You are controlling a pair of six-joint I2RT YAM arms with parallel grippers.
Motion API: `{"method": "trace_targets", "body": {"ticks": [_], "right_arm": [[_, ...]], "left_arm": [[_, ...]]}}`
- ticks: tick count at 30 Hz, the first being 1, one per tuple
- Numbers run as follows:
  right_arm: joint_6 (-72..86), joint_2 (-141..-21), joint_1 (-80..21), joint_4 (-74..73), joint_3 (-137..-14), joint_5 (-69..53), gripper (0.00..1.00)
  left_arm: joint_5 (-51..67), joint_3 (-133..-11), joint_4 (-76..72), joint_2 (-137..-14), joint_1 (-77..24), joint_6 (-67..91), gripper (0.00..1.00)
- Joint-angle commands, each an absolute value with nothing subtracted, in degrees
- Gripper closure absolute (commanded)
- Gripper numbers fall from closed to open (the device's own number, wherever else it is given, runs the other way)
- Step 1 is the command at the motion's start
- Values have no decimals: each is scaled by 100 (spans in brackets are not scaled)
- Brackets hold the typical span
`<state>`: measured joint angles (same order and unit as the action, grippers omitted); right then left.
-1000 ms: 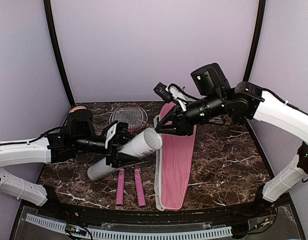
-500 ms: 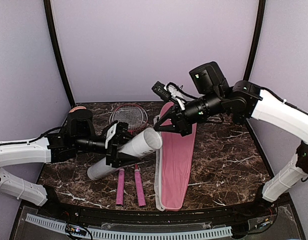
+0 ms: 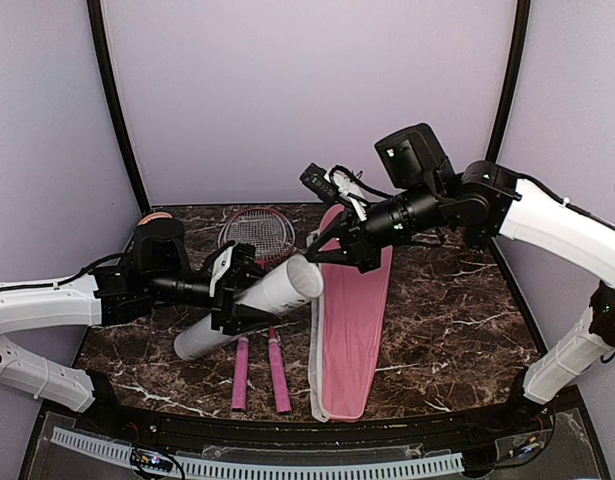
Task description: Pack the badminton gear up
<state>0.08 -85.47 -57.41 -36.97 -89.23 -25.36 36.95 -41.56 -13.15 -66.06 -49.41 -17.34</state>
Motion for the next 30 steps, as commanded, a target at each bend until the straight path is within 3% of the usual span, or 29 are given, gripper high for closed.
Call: {"method": "trace_targets", "body": {"ticks": [1, 6, 12, 18, 30], "right_arm": [[-32, -9007, -5994, -3761, -8789, -2362, 100], [33, -8800, -5893, -3634, -8776, -2291, 99], [427, -8028, -5331, -2935, -8488, -2536, 72], [695, -7381, -4799, -2468, -8296, -2509, 45], [825, -6954, -4549, -2171, -7665, -2623, 24]], "left_arm": [[3988, -4061, -1363, -6739, -5019, -1455, 46], [3831, -4083, -1248, -6765, -5019, -1481, 46], [2896, -4400, -537, -6798, -5019, -1585, 47], [954, -5002, 400, -7084, -4886, -1598, 48], [-656, -6668, 1842, -8771, -2908, -551, 46]]}}
